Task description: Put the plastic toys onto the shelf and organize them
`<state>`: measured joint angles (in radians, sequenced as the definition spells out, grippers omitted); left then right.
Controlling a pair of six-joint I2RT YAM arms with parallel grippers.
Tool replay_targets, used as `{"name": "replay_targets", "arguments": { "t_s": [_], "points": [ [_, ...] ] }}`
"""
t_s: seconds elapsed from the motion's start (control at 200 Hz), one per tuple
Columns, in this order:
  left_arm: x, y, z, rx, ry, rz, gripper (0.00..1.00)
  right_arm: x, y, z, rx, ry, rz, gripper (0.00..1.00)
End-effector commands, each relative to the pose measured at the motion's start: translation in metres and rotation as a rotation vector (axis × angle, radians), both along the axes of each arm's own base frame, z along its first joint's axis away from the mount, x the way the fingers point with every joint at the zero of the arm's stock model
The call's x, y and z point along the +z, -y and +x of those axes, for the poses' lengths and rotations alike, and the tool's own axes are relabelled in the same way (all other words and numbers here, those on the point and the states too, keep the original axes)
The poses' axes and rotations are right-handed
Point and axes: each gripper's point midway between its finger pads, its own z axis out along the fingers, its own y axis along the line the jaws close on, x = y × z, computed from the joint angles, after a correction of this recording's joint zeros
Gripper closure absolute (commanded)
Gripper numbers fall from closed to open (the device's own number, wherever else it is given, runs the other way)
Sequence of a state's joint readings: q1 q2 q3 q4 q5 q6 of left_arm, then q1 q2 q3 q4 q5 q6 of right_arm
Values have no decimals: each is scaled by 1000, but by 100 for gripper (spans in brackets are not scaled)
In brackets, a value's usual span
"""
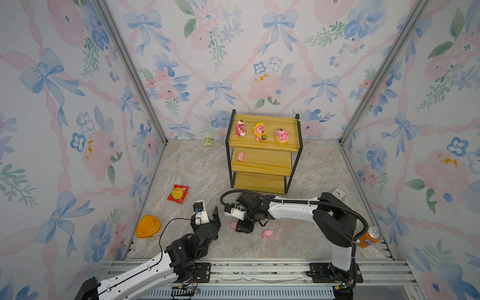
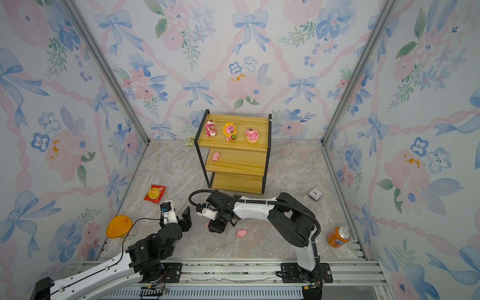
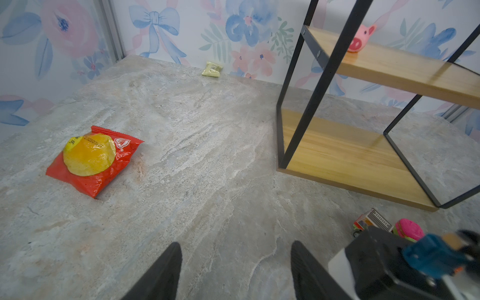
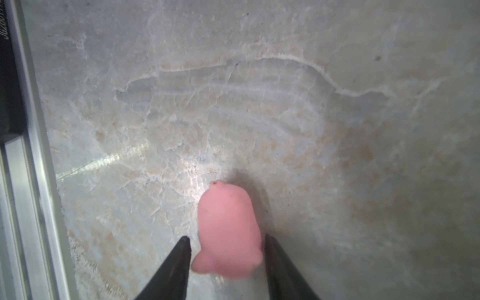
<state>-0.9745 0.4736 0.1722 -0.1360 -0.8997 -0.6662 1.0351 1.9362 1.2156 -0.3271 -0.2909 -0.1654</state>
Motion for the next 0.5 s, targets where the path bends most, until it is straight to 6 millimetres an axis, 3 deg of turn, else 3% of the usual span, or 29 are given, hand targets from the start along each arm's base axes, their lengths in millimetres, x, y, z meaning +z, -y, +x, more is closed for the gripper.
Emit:
{"name": "replay_targets", "arguments": {
  "t_s": [0.0,0.265,0.495],
  "points": [
    [1,-1,1,1,7,-3,33,1,-8,2,6,-6,17,53],
    [2,-1,1,0,9,-6,33,1,-2,2,-38,-35,15,67],
    [2,0,1,-2,7,-7,33,3,4,1,-71,-53,23,71]
  ]
}}
